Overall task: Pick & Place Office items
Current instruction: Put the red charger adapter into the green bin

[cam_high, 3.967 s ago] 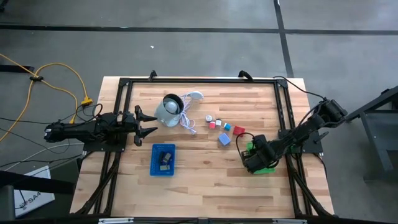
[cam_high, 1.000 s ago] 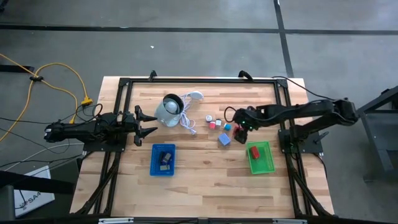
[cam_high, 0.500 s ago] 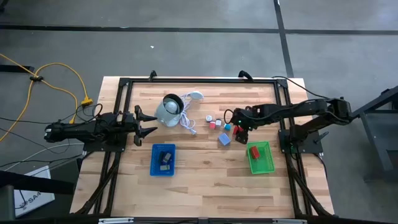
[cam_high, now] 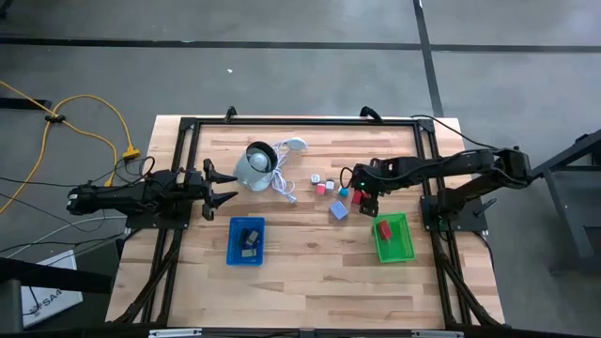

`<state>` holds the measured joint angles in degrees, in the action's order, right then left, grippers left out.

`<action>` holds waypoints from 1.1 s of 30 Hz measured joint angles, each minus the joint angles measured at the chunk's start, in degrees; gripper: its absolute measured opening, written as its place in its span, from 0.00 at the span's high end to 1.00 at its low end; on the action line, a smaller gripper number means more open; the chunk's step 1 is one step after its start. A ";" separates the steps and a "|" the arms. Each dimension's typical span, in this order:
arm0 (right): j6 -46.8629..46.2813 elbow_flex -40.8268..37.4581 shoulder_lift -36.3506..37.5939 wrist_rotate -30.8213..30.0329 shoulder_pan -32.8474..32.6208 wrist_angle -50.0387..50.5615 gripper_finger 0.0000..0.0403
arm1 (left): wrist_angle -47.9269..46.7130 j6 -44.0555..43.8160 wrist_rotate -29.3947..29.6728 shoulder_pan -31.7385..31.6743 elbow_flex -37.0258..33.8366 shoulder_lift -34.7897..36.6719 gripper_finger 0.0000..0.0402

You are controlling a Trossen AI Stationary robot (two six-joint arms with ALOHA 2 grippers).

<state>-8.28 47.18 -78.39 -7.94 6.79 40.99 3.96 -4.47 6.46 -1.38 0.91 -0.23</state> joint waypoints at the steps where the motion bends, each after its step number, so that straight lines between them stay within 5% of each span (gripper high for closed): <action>1: -0.14 0.00 0.00 0.00 -0.02 0.00 0.31 | -0.01 0.00 0.00 -0.01 0.00 -0.01 0.47; 33: -9.68 -0.04 -10.32 3.15 1.29 -3.51 0.31 | -0.01 0.00 0.00 0.01 0.00 0.00 0.47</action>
<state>-17.96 47.13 -88.71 -4.80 8.08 37.48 3.95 -4.47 6.46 -1.37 0.91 -0.23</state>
